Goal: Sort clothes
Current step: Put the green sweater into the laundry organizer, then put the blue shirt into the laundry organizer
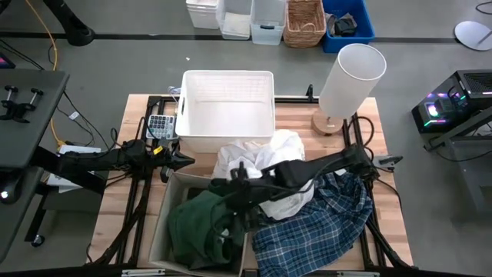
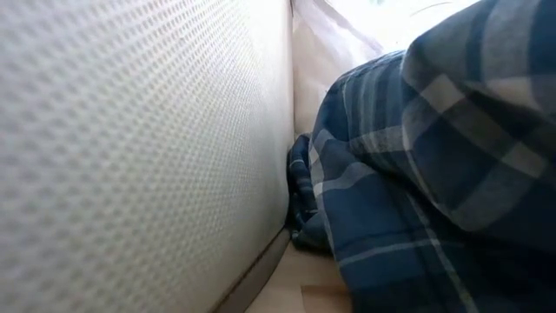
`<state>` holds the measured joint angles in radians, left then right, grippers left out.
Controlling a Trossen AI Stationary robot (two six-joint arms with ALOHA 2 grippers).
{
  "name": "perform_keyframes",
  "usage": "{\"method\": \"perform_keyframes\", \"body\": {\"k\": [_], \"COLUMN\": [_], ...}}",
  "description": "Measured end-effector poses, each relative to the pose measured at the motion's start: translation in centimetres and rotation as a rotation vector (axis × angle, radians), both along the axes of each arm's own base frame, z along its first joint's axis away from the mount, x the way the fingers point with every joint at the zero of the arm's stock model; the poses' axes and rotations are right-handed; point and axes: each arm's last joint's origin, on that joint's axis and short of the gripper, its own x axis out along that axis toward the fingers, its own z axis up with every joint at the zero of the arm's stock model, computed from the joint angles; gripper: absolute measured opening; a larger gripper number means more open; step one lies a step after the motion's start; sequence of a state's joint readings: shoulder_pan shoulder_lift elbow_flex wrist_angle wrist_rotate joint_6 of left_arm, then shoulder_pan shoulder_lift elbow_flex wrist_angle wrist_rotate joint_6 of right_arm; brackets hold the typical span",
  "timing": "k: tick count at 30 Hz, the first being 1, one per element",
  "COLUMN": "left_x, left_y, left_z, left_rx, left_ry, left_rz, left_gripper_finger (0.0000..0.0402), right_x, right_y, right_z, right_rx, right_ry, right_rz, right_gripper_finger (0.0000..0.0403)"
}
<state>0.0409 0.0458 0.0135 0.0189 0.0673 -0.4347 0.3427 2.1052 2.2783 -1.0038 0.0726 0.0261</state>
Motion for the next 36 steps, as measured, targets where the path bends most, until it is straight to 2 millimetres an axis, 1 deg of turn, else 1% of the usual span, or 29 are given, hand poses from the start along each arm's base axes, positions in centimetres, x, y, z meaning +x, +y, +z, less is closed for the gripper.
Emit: {"method": "perform_keyframes", "body": {"k": [2,3,4,6,8,11,14,17,19,21,24,26,28,30,32,36], "left_x": [0.0,0.0,0.0,0.0,0.0,0.0,0.0,0.0,0.0,0.0,0.0,0.0,0.0,0.0,0.0,0.0], "left_y": [0.0,0.0,0.0,0.0,0.0,0.0,0.0,0.0,0.0,0.0,0.0,0.0,0.0,0.0,0.0,0.0], "left_z": [0.0,0.0,0.0,0.0,0.0,0.0,0.0,0.0,0.0,0.0,0.0,0.0,0.0,0.0,0.0,0.0], "left_rx": [0.0,0.0,0.0,0.0,0.0,0.0,0.0,0.0,0.0,0.0,0.0,0.0,0.0,0.0,0.0,0.0], "left_ry": [-0.001,0.0,0.0,0.0,0.0,0.001,0.0,0.0,0.001,0.0,0.0,0.001,0.0,0.001,0.0,0.0], "left_rz": [0.0,0.0,0.0,0.0,0.0,0.0,0.0,0.0,0.0,0.0,0.0,0.0,0.0,0.0,0.0,0.0], "left_gripper_finger": [0.0001,0.0001,0.0001,0.0001,0.0001,0.0001,0.0001,0.0001,0.0001,0.0001,0.0001,0.0001,0.0001,0.0001,0.0001,0.0001], "right_x": [-0.9,-1.3,-2.2,-4.0,-5.8,-8.4,-11.5,-15.5,-18.0,-20.1,-22.3,-22.7,-22.8,-22.9,-22.5,-21.3], "right_y": [-0.9,-1.6,-2.5,-4.2,-6.0,-8.0,-8.8,-8.3,-7.5,-6.0,-3.0,-1.2,0.1,0.7,1.3,2.0], "right_z": [1.4,1.7,2.1,2.3,2.8,3.2,2.6,1.2,-0.4,-2.3,-5.0,-7.1,-9.3,-11.1,-12.4,-15.3], "right_rx": [-0.031,-0.061,-0.084,-0.13,-0.145,-0.08,0.019,0.092,0.162,0.256,0.361,0.385,0.366,0.317,0.267,0.111], "right_ry": [0.034,0.065,0.087,0.178,0.241,0.291,0.348,0.409,0.453,0.499,0.513,0.522,0.572,0.627,0.632,0.636], "right_rz": [-0.006,-0.004,-0.011,-0.038,-0.058,-0.082,-0.066,-0.081,-0.162,-0.247,-0.316,-0.358,-0.407,-0.499,-0.562,-0.592], "right_gripper_finger": [0.0269,0.0269,0.0269,0.0267,0.0262,0.0255,0.0251,0.0248,0.0248,0.0248,0.0247,0.0247,0.0247,0.0247,0.0247,0.0247]}}
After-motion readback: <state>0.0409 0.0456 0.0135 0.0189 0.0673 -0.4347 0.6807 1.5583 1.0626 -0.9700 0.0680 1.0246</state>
